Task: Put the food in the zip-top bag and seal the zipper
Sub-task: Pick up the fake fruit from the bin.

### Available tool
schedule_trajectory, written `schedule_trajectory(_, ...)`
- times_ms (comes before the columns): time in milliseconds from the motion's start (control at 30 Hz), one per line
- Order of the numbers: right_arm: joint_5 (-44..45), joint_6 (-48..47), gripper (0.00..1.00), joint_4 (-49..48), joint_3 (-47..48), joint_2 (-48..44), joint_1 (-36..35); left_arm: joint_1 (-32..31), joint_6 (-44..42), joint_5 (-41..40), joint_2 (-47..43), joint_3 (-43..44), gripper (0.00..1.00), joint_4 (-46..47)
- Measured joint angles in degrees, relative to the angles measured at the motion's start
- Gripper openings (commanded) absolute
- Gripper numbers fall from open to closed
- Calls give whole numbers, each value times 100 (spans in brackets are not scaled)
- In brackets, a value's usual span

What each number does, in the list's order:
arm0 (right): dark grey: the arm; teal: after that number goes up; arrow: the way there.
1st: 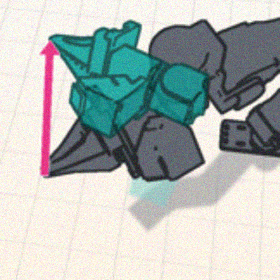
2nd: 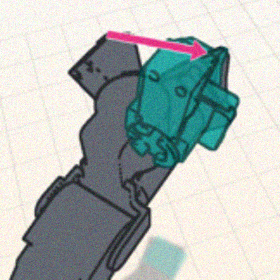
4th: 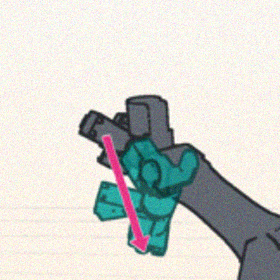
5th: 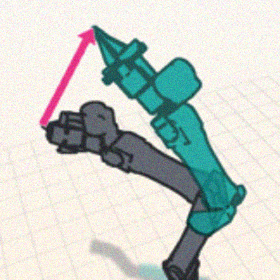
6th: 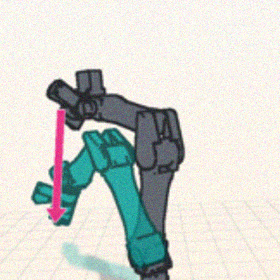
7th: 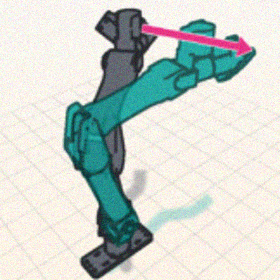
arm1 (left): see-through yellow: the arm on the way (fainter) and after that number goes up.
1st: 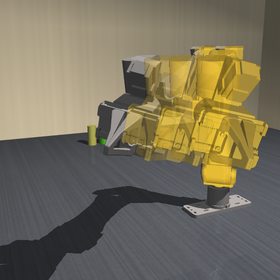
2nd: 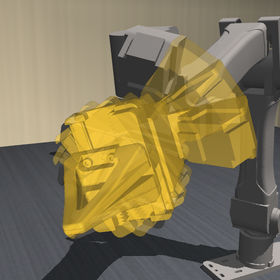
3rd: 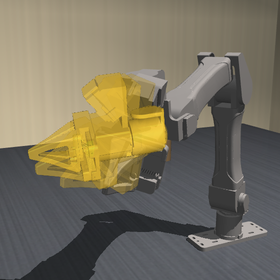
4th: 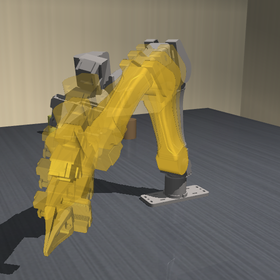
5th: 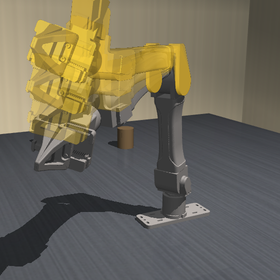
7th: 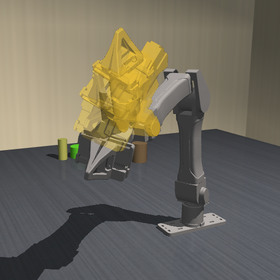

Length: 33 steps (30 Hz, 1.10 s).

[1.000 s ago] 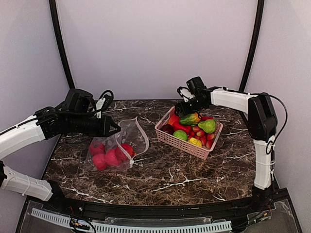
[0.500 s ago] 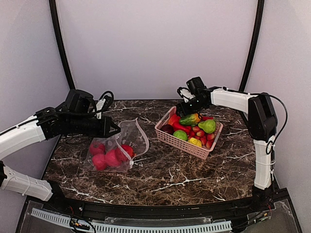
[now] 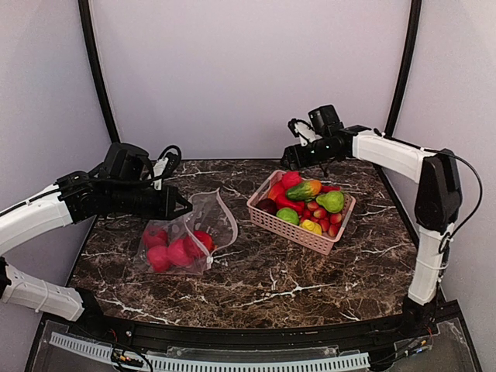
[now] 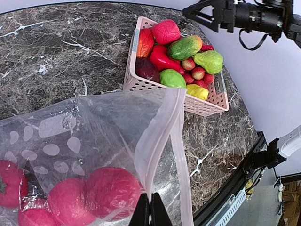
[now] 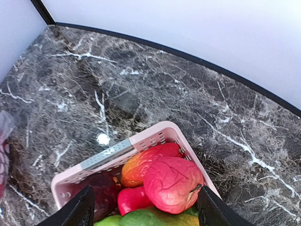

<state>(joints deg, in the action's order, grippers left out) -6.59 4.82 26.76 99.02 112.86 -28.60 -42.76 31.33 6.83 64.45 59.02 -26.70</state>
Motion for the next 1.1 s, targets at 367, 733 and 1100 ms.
schedule_trajectory(367,44,17,91,-96,-251,-498,-2,0,0,28,-2,0,1,7)
schedule_trajectory(733,433,-129,91,398,214,645,0,0,4,17,-116,-2,1,-2)
schedule_trajectory(1100,793,-415,77,695,868,1178,0,0,2,-2,-157,-20,1,-4)
